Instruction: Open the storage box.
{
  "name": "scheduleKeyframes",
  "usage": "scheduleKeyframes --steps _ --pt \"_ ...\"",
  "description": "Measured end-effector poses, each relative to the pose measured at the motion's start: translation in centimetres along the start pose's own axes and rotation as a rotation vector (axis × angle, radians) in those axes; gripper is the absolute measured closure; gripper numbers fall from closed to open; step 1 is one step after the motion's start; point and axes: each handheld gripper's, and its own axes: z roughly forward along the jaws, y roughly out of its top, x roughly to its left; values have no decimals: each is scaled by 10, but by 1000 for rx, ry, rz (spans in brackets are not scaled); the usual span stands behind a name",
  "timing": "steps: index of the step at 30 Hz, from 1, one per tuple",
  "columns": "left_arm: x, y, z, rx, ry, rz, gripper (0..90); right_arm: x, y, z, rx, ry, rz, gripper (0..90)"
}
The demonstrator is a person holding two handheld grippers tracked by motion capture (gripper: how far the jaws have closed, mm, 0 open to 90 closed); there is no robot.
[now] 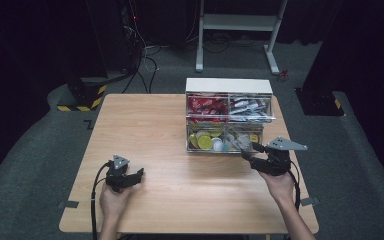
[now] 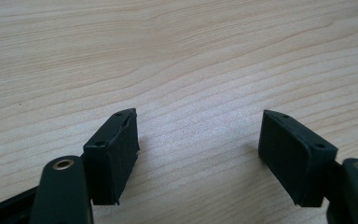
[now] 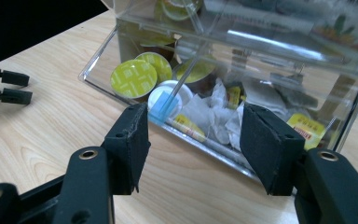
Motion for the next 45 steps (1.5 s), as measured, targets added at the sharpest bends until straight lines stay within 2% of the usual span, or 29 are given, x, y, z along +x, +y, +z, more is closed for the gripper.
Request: scheduleKeyframes --steps 10,21,32,35,40,45 --pt "0 0 0 2 -5 -1 288 0 18 -2 -17 3 3 458" --pt "0 0 0 1 -6 -2 288 3 38 0 -10 -10 -21 496" --pt "0 0 0 0 -2 1 287 0 50 6 -6 -14 -12 508" --pt "0 0 0 2 -2 3 288 1 54 8 -10 -24 -29 526" --pt "0 0 0 1 -2 1 287 2 59 11 -5 -21 -18 537" --pt "0 0 0 0 -2 1 287 2 64 13 2 -17 -30 545"
